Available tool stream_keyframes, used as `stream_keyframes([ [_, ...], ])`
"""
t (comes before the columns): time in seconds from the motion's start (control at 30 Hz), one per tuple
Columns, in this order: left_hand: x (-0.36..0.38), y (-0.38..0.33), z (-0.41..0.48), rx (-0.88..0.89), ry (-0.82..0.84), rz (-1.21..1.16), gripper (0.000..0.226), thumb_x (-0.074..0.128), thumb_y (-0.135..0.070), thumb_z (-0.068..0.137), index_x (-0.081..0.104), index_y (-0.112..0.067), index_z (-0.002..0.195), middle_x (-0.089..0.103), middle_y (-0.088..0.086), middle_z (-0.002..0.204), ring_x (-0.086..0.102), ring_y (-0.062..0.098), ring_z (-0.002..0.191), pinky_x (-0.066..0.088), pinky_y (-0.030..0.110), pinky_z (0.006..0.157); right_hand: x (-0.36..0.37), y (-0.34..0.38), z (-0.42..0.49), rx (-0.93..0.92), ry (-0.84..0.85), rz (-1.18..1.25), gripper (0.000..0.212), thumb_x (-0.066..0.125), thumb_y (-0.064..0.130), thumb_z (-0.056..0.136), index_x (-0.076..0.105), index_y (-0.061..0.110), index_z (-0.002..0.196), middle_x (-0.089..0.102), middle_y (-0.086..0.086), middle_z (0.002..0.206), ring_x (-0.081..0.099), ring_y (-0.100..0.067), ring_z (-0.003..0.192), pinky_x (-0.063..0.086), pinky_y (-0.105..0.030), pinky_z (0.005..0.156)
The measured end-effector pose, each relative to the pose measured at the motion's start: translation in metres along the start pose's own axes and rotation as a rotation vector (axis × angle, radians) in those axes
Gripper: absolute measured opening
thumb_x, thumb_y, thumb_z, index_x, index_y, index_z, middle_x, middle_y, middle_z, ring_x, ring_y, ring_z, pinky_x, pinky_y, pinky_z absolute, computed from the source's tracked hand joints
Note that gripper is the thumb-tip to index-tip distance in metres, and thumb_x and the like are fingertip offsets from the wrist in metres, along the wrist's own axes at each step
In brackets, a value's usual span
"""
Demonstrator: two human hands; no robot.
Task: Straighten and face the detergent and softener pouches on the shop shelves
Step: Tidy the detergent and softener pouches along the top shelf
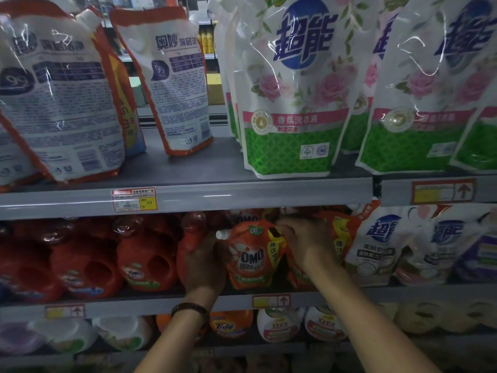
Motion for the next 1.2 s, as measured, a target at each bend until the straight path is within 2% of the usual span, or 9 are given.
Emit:
stream_keyframes([
  [0.1, 0.007, 0.009, -0.001, -0.047, 0.033, -0.054, 0.022, 0.058, -0.033, 0.104, 0.064, -0.050, 0.117, 0.076, -0.012, 0.095, 0.076, 0.012, 0.085, 0.065, 0.046, 0.077, -0.004, 0.003, -0.001, -0.030, -0.031, 0.023, 0.021, 0.060, 0.015, 0.107, 0.080, 0.018, 0.102, 0.079, 0.006, 0.098, 0.066, -0.010, 0.084, 0.048, -0.022, 0.071],
  [0.23, 0.010, 0.013, 0.000, -0.070, 0.061, -0.051, 0.021, 0.064, -0.024, 0.102, 0.067, -0.037, 0.118, 0.076, -0.010, 0.096, 0.076, 0.017, 0.087, 0.064, 0.047, 0.078, -0.006, 0.004, -0.004, -0.045, -0.016, 0.016, 0.024, 0.056, 0.021, 0.109, 0.079, 0.025, 0.103, 0.079, 0.007, 0.095, 0.060, -0.003, 0.076, 0.037, -0.005, 0.062],
  [0.47, 0.014, 0.007, -0.002, -0.129, 0.112, 0.105, 0.023, 0.071, -0.018, 0.098, 0.071, -0.033, 0.116, 0.077, -0.002, 0.101, 0.074, 0.024, 0.093, 0.061, 0.044, 0.085, -0.010, 0.001, -0.002, -0.044, -0.070, -0.085, 0.025, 0.058, 0.022, 0.108, 0.077, 0.030, 0.122, 0.078, 0.006, 0.115, 0.071, -0.017, 0.103, 0.042, -0.021, 0.079],
  [0.6, 0.025, 0.034, 0.002, -0.142, 0.150, 0.058, 0.025, 0.064, -0.032, 0.101, 0.059, -0.048, 0.120, 0.075, -0.016, 0.099, 0.075, 0.014, 0.090, 0.065, 0.047, 0.079, -0.011, 0.004, 0.000, -0.073, -0.109, -0.139, 0.022, 0.060, 0.028, 0.107, 0.076, 0.033, 0.120, 0.079, 0.005, 0.114, 0.073, -0.023, 0.102, 0.057, -0.033, 0.085],
  [0.8, 0.014, 0.000, -0.004, -0.166, 0.218, 0.257, 0.025, 0.069, -0.027, 0.100, 0.065, -0.032, 0.124, 0.072, -0.007, 0.110, 0.072, 0.020, 0.097, 0.062, 0.041, 0.086, -0.014, 0.008, -0.011, -0.155, -0.132, -0.107, 0.020, 0.073, 0.037, 0.097, 0.075, 0.032, 0.117, 0.079, 0.006, 0.099, 0.074, -0.019, 0.089, 0.059, -0.030, 0.074],
  [0.93, 0.004, 0.008, -0.024, -0.236, 0.218, 0.217, 0.042, 0.061, -0.063, 0.085, 0.071, -0.027, 0.106, 0.074, -0.003, 0.098, 0.074, 0.026, 0.096, 0.063, 0.048, 0.081, -0.019, 0.017, -0.018, -0.183, -0.126, -0.114, 0.019, 0.074, 0.038, 0.097, 0.074, 0.032, 0.115, 0.078, 0.008, 0.090, 0.073, -0.011, 0.076, 0.056, -0.021, 0.063],
  [1.03, -0.025, -0.054, -0.036, -0.209, 0.143, 0.138, 0.014, 0.066, -0.022, 0.098, 0.073, -0.034, 0.102, 0.071, -0.020, 0.097, 0.066, -0.002, 0.092, 0.051, 0.011, 0.075, -0.022, 0.022, -0.024, -0.155, -0.167, -0.099, 0.007, 0.082, 0.027, 0.091, 0.077, 0.028, 0.096, 0.073, 0.008, 0.071, 0.056, 0.000, 0.054, 0.032, -0.003, 0.044],
  [1.13, -0.043, -0.076, -0.042, -0.211, 0.091, 0.151, 0.033, 0.065, -0.003, 0.092, 0.064, -0.026, 0.069, 0.067, -0.010, 0.067, 0.062, -0.001, 0.061, 0.045, 0.013, 0.053, -0.018, 0.026, -0.028, -0.150, -0.140, -0.076, 0.007, 0.081, 0.024, 0.088, 0.078, 0.022, 0.094, 0.069, 0.008, 0.070, 0.056, -0.003, 0.055, 0.042, -0.009, 0.047],
  [1.2, -0.058, -0.089, -0.044, -0.206, 0.032, 0.106, 0.029, 0.066, -0.009, 0.093, 0.068, -0.028, 0.071, 0.070, -0.010, 0.065, 0.066, -0.003, 0.063, 0.051, 0.018, 0.054, -0.020, 0.038, -0.031, -0.193, -0.123, -0.030, 0.010, 0.077, 0.030, 0.090, 0.077, 0.025, 0.098, 0.068, 0.008, 0.076, 0.061, -0.009, 0.064, 0.050, -0.021, 0.054],
])
Point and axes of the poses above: each hand's wrist, its own z-axis towards the middle knuckle, its own x-axis out of the palm, y = z × x, the point moved 8 cm from there along z, towards the middle knuckle
